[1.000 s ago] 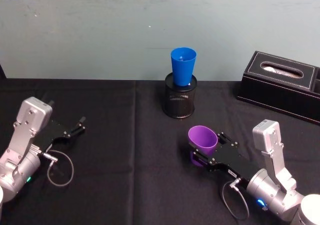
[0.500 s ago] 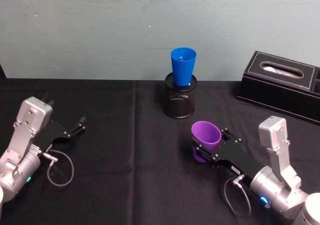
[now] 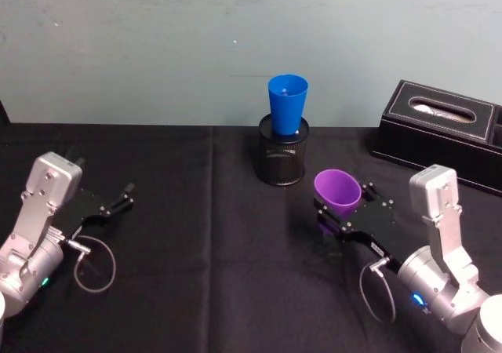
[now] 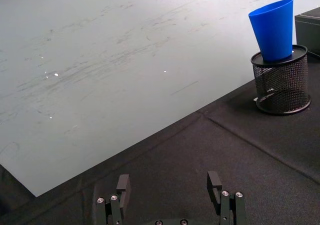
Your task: Pick up one cup with a gripper and tap it against the other cup.
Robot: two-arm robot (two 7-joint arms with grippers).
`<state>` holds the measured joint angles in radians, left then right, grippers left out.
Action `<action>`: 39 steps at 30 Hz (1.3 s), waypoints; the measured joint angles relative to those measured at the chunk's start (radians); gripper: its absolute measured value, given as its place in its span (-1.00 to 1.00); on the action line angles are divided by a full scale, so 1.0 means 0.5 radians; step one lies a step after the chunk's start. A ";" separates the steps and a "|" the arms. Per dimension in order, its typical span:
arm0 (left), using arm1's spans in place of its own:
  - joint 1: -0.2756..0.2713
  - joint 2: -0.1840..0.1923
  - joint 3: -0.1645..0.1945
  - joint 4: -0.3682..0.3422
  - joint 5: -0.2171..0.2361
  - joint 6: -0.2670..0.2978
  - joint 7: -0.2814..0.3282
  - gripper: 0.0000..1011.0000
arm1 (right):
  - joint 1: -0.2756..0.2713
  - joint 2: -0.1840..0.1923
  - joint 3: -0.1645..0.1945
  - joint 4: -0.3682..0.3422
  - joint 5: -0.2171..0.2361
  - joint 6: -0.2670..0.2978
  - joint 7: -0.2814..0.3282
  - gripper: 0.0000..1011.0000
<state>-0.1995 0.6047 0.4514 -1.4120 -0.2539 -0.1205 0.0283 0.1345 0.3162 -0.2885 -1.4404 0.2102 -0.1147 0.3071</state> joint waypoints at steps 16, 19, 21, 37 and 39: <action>0.000 0.000 0.000 0.000 0.000 0.000 0.000 1.00 | -0.014 -0.008 0.067 -0.045 -0.090 -0.040 -0.016 0.45; 0.000 0.000 0.000 0.000 0.000 0.000 0.000 1.00 | -0.014 -0.009 0.066 -0.045 -0.089 -0.036 -0.017 0.45; 0.000 0.000 0.000 0.000 0.000 0.000 0.000 1.00 | -0.014 -0.010 0.066 -0.045 -0.088 -0.033 -0.017 0.45; 0.000 0.000 0.000 0.000 0.000 0.000 0.000 1.00 | -0.014 -0.012 0.065 -0.046 -0.082 -0.024 -0.021 0.45; 0.000 0.000 0.000 0.000 0.000 0.000 0.000 1.00 | -0.014 -0.012 0.065 -0.046 -0.081 -0.023 -0.021 0.45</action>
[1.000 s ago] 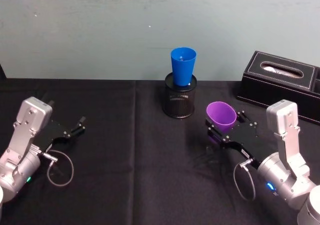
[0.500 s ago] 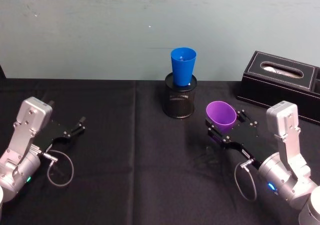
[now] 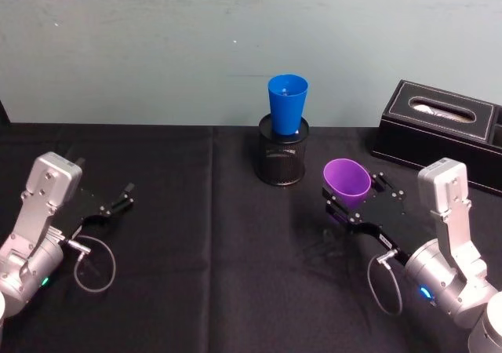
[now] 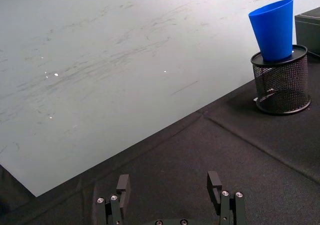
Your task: Pick up one cup with a gripper and tap it against the other cup.
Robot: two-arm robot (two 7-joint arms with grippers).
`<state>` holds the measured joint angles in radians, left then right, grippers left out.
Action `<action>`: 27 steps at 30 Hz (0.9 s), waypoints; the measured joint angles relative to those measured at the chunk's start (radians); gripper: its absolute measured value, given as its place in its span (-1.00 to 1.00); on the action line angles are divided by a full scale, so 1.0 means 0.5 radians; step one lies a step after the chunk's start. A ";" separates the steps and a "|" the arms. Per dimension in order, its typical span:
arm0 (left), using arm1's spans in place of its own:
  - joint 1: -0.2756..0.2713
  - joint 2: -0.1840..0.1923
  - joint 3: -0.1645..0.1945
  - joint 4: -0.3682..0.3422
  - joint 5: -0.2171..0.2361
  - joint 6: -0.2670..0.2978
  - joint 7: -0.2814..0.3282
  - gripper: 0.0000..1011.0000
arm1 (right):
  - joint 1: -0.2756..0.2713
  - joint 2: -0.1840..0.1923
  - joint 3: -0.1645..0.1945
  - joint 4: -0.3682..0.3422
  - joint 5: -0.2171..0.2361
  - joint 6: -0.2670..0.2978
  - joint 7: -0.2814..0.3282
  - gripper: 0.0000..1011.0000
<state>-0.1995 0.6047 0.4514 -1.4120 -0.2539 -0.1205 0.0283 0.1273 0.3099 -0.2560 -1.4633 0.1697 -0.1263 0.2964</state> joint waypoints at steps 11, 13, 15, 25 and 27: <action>0.000 0.000 0.000 0.000 0.000 0.000 0.000 1.00 | 0.000 0.000 0.000 0.000 0.003 0.003 -0.002 0.45; 0.000 0.000 0.000 0.000 0.000 0.000 0.000 1.00 | 0.000 0.000 0.000 0.000 0.003 0.003 -0.002 0.45; 0.000 0.000 0.000 0.000 0.000 0.000 0.000 1.00 | 0.000 0.000 0.000 0.000 0.003 0.003 -0.002 0.45; 0.000 0.000 0.000 0.000 0.000 0.000 0.000 1.00 | 0.041 -0.028 0.000 0.053 -0.009 -0.008 0.015 0.45; 0.000 0.000 0.000 0.000 0.000 0.000 0.000 1.00 | 0.057 -0.038 -0.004 0.072 -0.012 -0.009 0.022 0.45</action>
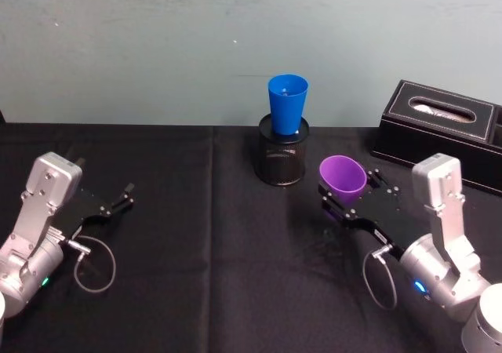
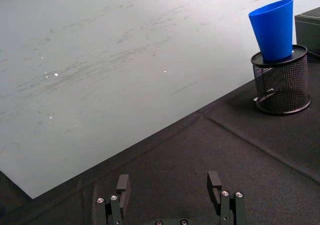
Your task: Pick up one cup with a gripper and tap it against the other cup.
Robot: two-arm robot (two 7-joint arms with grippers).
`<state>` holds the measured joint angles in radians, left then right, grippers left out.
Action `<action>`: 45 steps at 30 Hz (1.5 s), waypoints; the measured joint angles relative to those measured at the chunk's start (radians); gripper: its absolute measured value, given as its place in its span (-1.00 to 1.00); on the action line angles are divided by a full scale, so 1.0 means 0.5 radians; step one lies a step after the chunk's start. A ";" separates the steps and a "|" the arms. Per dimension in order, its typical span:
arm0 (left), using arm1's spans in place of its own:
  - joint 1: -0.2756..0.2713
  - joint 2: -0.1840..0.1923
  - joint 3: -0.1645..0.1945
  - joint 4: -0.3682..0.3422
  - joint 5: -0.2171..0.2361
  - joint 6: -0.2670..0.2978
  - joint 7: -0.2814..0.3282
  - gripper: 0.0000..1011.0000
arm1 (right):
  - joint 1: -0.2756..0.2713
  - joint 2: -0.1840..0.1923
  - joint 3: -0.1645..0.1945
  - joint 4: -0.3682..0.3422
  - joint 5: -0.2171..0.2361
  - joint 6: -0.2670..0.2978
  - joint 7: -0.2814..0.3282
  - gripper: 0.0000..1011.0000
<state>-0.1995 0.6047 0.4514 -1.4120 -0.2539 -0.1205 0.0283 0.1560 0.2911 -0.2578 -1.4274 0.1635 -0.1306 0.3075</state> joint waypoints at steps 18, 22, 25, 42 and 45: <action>0.000 0.000 0.000 0.000 0.000 0.000 0.000 1.00 | 0.250 -0.116 -0.043 0.275 -0.060 -0.032 0.013 0.45; 0.000 0.000 0.000 0.000 0.000 0.000 0.000 1.00 | 0.308 -0.141 -0.043 0.346 -0.058 -0.048 0.016 0.45; 0.000 0.000 0.000 0.000 0.000 0.000 0.000 1.00 | 0.348 -0.161 -0.038 0.392 -0.047 -0.061 0.020 0.45; 0.000 0.000 0.000 0.000 0.000 0.000 0.000 1.00 | 0.471 -0.221 -0.016 0.472 0.003 -0.105 0.032 0.45; 0.000 0.000 0.000 0.000 0.000 0.000 0.000 1.00 | 0.486 -0.227 -0.016 0.472 0.008 -0.108 0.034 0.45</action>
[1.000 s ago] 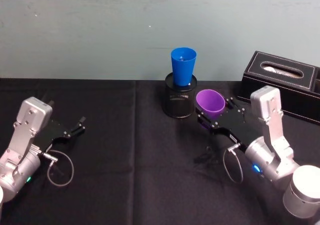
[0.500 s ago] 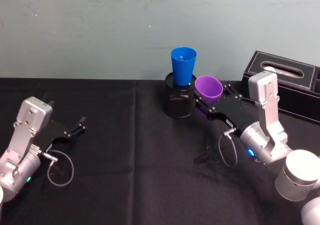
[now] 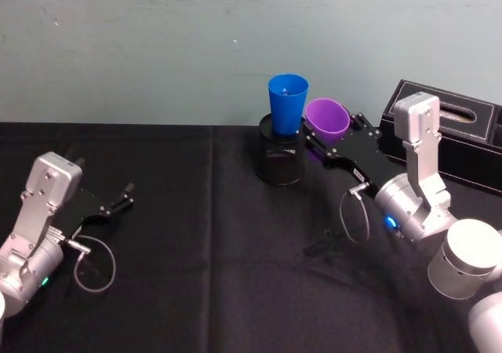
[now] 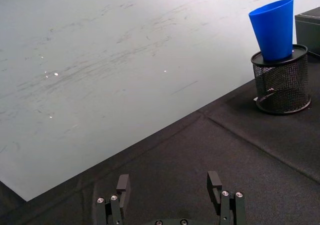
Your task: Pick up one cup with a gripper and tap it against the other cup.
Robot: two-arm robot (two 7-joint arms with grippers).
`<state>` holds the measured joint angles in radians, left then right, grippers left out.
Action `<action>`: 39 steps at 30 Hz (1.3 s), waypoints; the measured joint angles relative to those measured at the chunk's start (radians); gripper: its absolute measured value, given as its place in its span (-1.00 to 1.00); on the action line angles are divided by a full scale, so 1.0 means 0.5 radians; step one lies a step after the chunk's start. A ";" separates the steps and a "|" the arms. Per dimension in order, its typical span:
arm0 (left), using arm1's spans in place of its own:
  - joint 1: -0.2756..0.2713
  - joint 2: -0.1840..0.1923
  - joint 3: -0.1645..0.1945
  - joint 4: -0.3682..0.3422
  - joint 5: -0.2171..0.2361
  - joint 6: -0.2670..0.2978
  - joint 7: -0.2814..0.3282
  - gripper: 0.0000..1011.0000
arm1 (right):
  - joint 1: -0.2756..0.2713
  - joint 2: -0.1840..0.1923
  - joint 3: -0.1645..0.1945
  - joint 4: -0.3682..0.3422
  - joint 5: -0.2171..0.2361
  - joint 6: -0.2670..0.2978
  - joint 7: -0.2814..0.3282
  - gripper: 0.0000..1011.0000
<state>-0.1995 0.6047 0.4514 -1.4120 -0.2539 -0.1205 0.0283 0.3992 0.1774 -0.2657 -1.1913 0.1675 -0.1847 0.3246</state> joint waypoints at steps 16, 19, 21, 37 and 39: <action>0.000 0.000 0.000 0.000 0.000 0.000 0.000 1.00 | 0.055 -0.031 -0.024 0.059 0.000 -0.049 0.009 0.45; 0.000 0.000 0.000 0.000 0.000 0.000 0.000 1.00 | 0.068 -0.037 -0.026 0.081 -0.001 -0.058 0.011 0.45; 0.000 0.000 0.000 0.000 0.000 0.000 0.000 1.00 | 0.078 -0.042 -0.027 0.094 -0.001 -0.065 0.013 0.45; 0.000 0.000 0.000 0.000 0.000 0.000 0.000 1.00 | 0.150 -0.067 -0.037 0.209 -0.005 -0.103 0.032 0.45; 0.000 0.000 0.000 0.000 0.000 0.000 0.000 1.00 | 0.159 -0.070 -0.040 0.222 -0.005 -0.106 0.038 0.45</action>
<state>-0.1995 0.6047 0.4514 -1.4120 -0.2539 -0.1205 0.0283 0.4786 0.1425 -0.2855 -1.0803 0.1649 -0.2375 0.3438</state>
